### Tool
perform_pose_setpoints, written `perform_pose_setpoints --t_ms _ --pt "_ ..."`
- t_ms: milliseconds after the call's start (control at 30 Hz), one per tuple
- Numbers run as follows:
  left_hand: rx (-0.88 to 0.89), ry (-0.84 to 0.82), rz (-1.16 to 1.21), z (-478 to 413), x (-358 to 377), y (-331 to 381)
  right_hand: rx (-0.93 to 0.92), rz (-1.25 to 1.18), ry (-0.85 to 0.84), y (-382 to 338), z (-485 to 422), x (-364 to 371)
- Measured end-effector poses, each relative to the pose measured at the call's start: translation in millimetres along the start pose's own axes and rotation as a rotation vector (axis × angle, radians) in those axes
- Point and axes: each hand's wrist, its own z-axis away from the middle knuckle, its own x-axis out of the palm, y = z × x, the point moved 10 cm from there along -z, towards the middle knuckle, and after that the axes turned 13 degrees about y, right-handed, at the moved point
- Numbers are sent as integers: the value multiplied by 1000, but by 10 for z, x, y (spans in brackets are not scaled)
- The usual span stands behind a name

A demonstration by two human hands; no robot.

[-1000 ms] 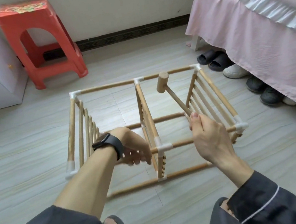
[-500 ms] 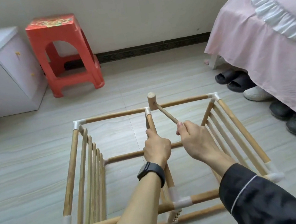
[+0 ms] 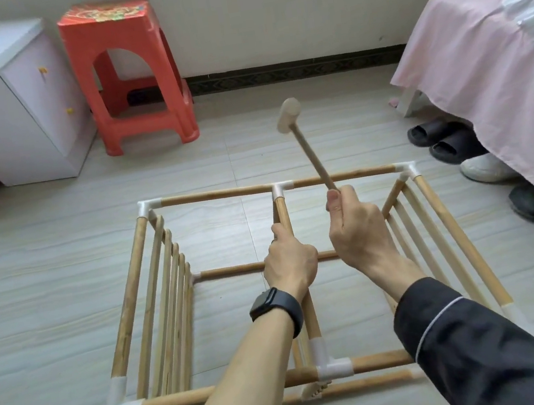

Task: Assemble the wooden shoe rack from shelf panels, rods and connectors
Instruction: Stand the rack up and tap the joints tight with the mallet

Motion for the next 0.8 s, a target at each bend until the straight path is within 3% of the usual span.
perform_pose_setpoints --t_ms 100,300,367,467,600,700,800 --pt "1 -16 12 13 2 -2 55 323 -341 152 89 271" --pt "80 -62 -73 -19 -86 9 149 165 -227 115 -7 54" --pt "164 105 -130 -112 -455 -31 158 106 -246 61 31 62" --pt "284 404 -400 -317 -1216 -256 141 29 -255 -118 96 157" --pt "9 416 -580 -479 -1954 -1127 77 -69 -329 -706 238 578" --pt "-232 218 -368 -454 -1942 -1687 35 -104 -383 -1118 321 920" --pt "-210 180 -241 -491 -1910 -1711 -5 -99 -389 -1411 305 1134"
